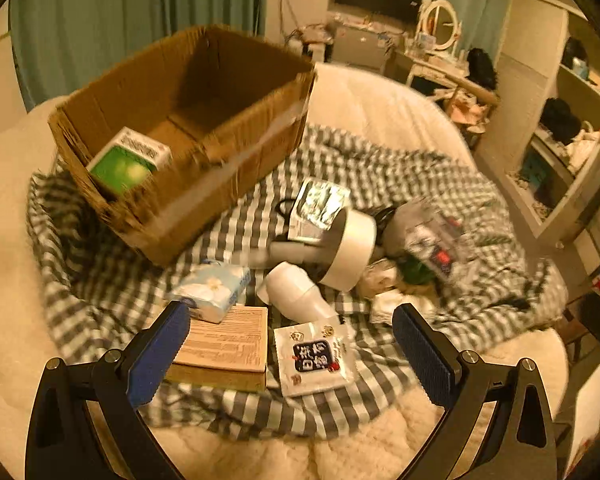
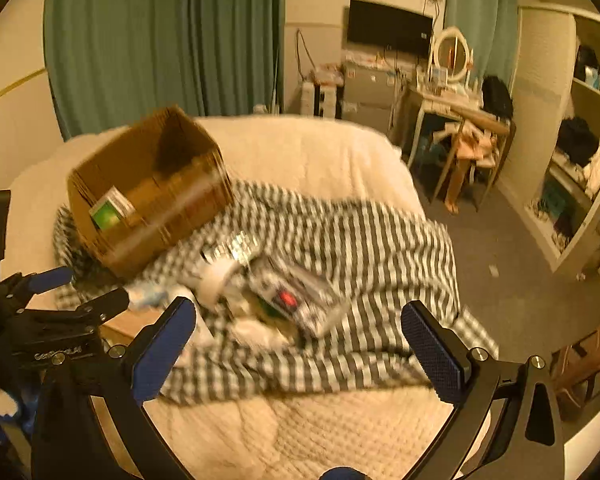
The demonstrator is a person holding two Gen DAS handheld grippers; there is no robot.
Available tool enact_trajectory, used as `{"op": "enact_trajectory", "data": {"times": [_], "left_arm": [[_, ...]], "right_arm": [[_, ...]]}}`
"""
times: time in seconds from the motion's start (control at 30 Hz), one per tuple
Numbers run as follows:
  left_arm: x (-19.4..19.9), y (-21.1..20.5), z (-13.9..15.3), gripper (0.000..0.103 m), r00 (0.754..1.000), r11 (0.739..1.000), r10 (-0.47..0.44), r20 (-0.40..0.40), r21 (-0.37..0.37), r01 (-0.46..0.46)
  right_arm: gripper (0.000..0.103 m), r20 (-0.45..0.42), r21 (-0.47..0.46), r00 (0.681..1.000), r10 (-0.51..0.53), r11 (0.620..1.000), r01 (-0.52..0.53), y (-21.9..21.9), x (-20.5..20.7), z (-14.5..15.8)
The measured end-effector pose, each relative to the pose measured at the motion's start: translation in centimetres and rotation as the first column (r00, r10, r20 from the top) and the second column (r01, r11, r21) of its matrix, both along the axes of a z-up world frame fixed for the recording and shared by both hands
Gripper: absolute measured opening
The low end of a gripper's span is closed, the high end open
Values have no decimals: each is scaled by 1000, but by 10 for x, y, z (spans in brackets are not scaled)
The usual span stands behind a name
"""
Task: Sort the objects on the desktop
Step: 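Open both tools and move them back over the items on the blanket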
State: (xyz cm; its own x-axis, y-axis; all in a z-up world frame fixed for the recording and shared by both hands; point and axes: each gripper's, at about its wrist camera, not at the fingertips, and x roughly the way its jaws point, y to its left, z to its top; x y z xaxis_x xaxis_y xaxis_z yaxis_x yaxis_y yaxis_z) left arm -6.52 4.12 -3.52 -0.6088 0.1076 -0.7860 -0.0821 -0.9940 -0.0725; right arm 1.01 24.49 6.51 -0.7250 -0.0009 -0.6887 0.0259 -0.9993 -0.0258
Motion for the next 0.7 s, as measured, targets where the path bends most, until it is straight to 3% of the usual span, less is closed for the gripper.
{"op": "enact_trajectory", "data": {"times": [0.17,0.27,0.37,0.53,0.7], "left_arm": [[-34,18,-35,103,998,998,-5,-62,-60,2],[-45,22,-53,103,998,997,-29,-59,-78,25],[-48,25,-55,103,992,994,-51,-112,-99,40],[-48,31,-49,103,979,990,-142,-145,-35,138],[-48,48,-57,100,967,973,-191,-167,-162,165]], "right_arm": [[103,21,7,1000,-18,1000,18,15,3,-35],[103,11,-32,998,-56,998,57,21,8,-50],[103,20,-45,998,-64,997,65,22,3,-67],[103,46,74,998,-33,997,29,14,-26,-87],[103,87,102,995,56,993,-65,7,-65,-103]]}}
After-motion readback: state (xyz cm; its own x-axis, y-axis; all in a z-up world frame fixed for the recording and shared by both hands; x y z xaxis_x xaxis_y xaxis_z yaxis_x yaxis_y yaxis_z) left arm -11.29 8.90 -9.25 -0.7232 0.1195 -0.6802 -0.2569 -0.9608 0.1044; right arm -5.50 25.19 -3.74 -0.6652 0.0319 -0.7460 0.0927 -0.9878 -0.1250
